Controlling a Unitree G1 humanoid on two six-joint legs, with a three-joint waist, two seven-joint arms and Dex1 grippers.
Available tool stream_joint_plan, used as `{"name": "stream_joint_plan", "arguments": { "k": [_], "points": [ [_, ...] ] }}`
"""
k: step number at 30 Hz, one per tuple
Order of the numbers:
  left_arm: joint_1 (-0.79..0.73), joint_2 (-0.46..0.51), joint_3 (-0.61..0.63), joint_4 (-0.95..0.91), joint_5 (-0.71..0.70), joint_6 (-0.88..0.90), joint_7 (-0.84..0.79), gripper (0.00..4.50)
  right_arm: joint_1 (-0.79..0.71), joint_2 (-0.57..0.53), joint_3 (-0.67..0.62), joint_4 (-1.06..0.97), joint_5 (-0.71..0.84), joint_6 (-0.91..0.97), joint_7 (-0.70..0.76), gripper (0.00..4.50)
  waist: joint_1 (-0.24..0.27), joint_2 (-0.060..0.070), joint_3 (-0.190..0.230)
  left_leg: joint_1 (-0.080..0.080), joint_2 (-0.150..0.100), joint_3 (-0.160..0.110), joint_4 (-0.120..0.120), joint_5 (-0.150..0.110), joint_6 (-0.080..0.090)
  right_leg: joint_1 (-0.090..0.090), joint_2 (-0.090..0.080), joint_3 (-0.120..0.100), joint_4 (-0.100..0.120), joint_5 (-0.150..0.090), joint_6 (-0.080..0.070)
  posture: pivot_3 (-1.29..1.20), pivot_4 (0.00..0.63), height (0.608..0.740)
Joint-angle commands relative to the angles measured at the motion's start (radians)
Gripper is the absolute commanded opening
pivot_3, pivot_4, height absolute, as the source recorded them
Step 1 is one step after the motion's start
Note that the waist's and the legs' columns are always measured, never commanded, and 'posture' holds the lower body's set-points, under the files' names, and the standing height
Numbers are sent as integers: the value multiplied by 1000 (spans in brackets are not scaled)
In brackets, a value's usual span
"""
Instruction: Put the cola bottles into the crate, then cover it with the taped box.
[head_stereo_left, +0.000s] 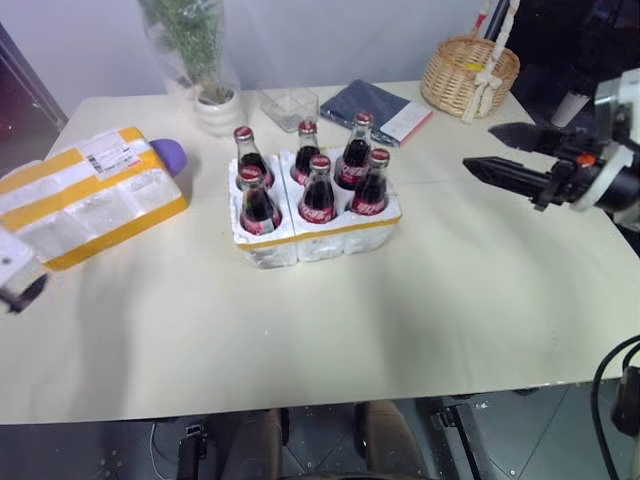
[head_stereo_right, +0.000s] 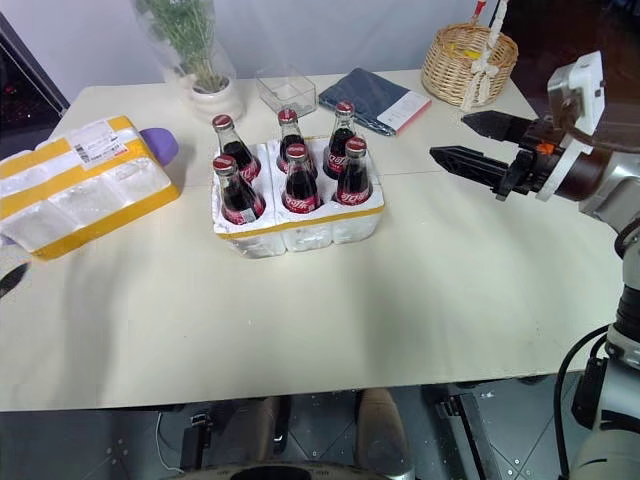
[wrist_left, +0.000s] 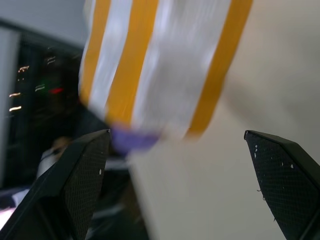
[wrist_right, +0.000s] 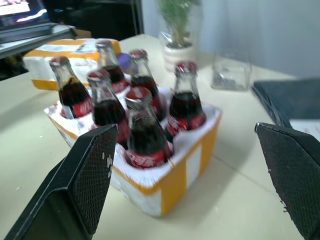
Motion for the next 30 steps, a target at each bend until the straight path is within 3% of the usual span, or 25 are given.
{"name": "stream_joint_plan", "arguments": {
  "k": [1, 9, 15, 20, 30],
  "points": [
    [-79, 31, -91, 249, 104, -195, 144, 4500, -13, -17, -39, -15, 18, -13, -21, 4491, 6, 0, 0, 0, 0, 0, 0, 0, 0, 0, 0, 0, 0, 0, 0, 0, 150, 737],
    [-638, 7, -505, 927, 294, -509, 386, 4500, 41, -61, -81, -27, 23, -4, -43, 4491, 30, -1, -1, -1, 0, 0, 2, 0, 0, 0, 0, 0, 0, 2, 4, 0, 150, 737],
    [-928, -40, -691, 1254, 380, -595, 484, 4500, 114, -101, -141, -50, 24, -2, -56, 4491, 24, -2, -2, 0, 0, 0, 1, 0, 0, 0, 0, 0, 3, 3, 5, 0, 150, 737],
    [-1029, -87, -779, 1345, 408, -635, 519, 4500, 176, -111, -190, -87, 39, 0, -70, 4491, 22, -2, -2, 0, 0, 1, 1, 0, 0, 0, 0, 0, 3, 3, 5, 0, 150, 737],
    [-1061, -97, -792, 1359, 380, -608, 596, 4500, 250, -102, -230, -119, 61, -5, -98, 4491, 27, -3, -2, 0, 0, 1, 2, 0, 0, 0, 0, 0, 3, 3, 5, 0, 150, 737]
  ]
}}
